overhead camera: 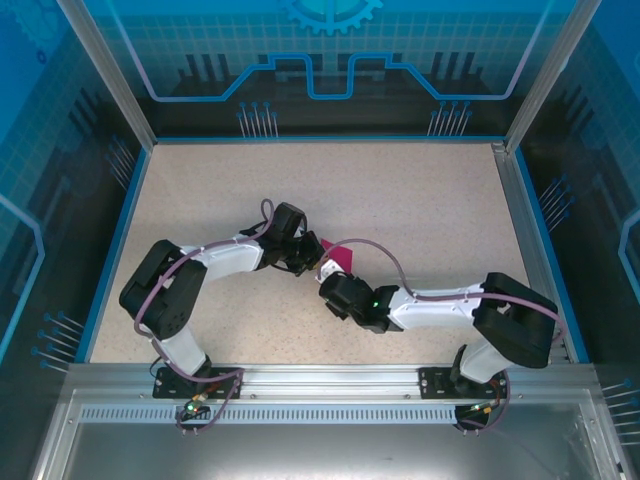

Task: Fold a paper plane with a square sheet of paper (pick it up from the middle)
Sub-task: Fold the wing for the fifth time at the center of the table.

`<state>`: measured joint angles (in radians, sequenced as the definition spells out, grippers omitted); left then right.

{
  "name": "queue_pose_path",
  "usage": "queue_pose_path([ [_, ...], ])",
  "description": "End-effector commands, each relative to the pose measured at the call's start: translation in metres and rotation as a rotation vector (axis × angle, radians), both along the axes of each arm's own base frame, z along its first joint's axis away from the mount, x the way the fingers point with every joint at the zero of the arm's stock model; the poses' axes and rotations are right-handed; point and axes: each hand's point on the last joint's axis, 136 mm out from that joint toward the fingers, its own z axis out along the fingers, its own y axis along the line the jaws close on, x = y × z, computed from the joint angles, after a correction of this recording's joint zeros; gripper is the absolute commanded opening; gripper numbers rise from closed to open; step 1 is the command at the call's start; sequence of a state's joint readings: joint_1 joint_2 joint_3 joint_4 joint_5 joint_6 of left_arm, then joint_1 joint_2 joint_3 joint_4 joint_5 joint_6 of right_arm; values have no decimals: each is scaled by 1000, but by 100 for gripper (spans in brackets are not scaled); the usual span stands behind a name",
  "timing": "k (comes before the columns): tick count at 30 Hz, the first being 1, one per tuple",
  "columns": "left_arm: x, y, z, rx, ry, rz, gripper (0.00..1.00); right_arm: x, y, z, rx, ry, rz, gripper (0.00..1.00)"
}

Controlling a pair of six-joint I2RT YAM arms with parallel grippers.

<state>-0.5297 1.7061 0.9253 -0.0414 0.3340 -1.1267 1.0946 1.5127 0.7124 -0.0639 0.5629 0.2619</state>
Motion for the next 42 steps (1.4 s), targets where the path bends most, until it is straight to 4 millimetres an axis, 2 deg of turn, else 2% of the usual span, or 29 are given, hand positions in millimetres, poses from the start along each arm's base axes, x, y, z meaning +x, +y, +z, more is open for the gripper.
queue_pose_path([
  [1,1,4,8,6,-15,12,0,-10,6,24,82,2,35,46],
  [6,1,4,11,6,-17,13,0,-20,-15,47,225,16,25,61],
  [11,2,4,13,3,-18,18,0,-15,-33,51,289,82,-21,62],
  [22,2,3,10,10,-9,11,0,-6,-2,50,75,54,25,58],
  [27,2,2,9,9,-8,10,0,0,4,38,-33,35,6,54],
  [28,2,2,9,10,-7,10,0,2,13,44,-27,24,16,53],
  [30,2,2,9,13,-7,8,0,4,17,43,-53,10,14,53],
  [42,1,2,10,12,-10,8,0,14,17,20,-166,-13,-59,37],
])
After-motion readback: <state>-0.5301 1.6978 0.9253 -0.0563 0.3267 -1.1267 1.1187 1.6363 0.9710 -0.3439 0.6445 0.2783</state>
